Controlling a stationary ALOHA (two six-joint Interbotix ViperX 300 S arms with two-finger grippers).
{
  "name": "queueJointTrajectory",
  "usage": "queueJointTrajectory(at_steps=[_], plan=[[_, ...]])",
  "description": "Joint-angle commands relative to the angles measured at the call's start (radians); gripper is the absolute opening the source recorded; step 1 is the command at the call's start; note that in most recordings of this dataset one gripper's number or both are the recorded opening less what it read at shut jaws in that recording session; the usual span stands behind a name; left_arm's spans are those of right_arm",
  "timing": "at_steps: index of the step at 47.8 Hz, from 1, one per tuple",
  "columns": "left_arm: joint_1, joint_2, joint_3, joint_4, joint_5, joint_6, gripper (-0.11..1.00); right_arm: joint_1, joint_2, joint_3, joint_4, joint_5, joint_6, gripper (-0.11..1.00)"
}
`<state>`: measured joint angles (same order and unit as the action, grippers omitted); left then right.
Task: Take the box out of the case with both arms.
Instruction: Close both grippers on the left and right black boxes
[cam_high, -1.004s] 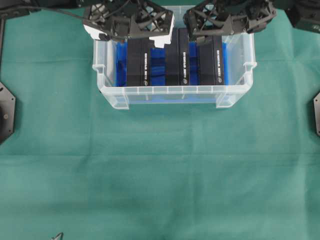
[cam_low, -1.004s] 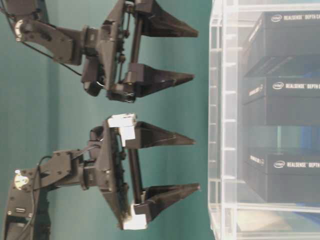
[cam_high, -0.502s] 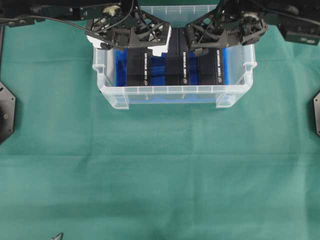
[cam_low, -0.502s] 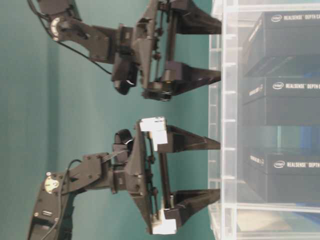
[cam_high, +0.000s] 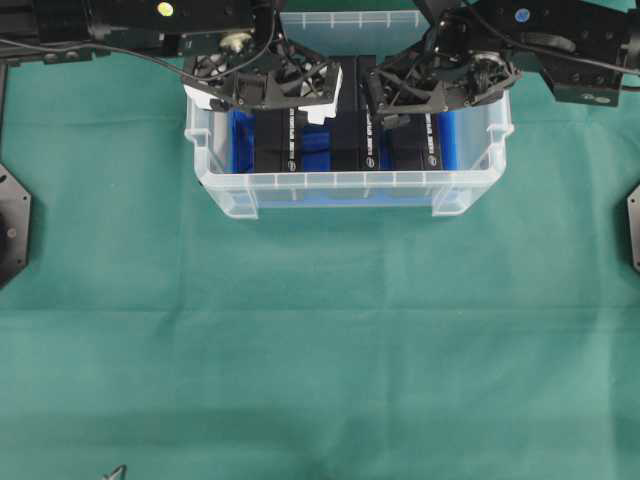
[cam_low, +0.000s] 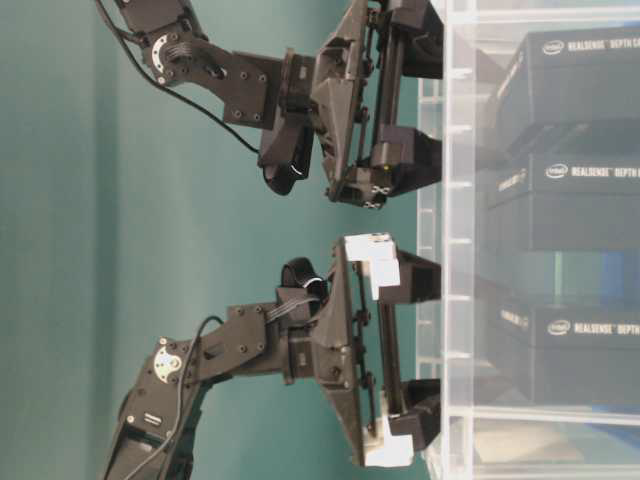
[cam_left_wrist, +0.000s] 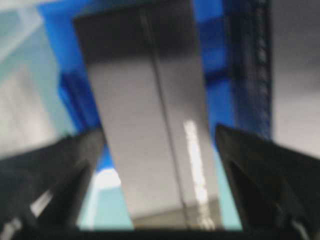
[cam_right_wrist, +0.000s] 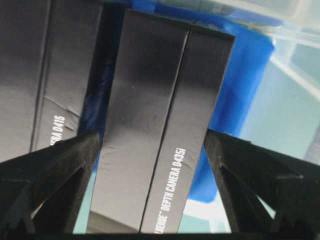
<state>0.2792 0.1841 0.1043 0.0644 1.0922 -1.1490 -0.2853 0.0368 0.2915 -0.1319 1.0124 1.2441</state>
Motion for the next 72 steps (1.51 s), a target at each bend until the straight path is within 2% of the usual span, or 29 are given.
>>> queueJointTrajectory(at_steps=[1,34,38,41,44,72], plan=[[0.002,-0.014,0.006,0.000,-0.011,0.003,0.85,-0.006,-0.003,0.011,0.002,-0.011,-0.002,0.95],[0.002,-0.014,0.021,-0.011,0.015,0.018,0.83,-0.006,0.000,0.009,0.002,0.023,-0.002,0.94],[-0.002,-0.017,0.017,-0.011,0.006,0.021,0.74,-0.006,0.000,0.009,-0.005,0.049,0.002,0.89],[-0.002,-0.020,0.017,-0.011,-0.005,0.021,0.64,-0.006,0.000,0.011,-0.003,0.067,0.002,0.76],[-0.002,-0.025,0.017,-0.015,-0.005,0.021,0.64,-0.006,0.000,0.011,-0.005,0.074,0.002,0.65],[-0.002,-0.035,0.011,-0.028,0.014,-0.015,0.64,-0.005,-0.003,0.000,-0.017,0.064,-0.002,0.65]])
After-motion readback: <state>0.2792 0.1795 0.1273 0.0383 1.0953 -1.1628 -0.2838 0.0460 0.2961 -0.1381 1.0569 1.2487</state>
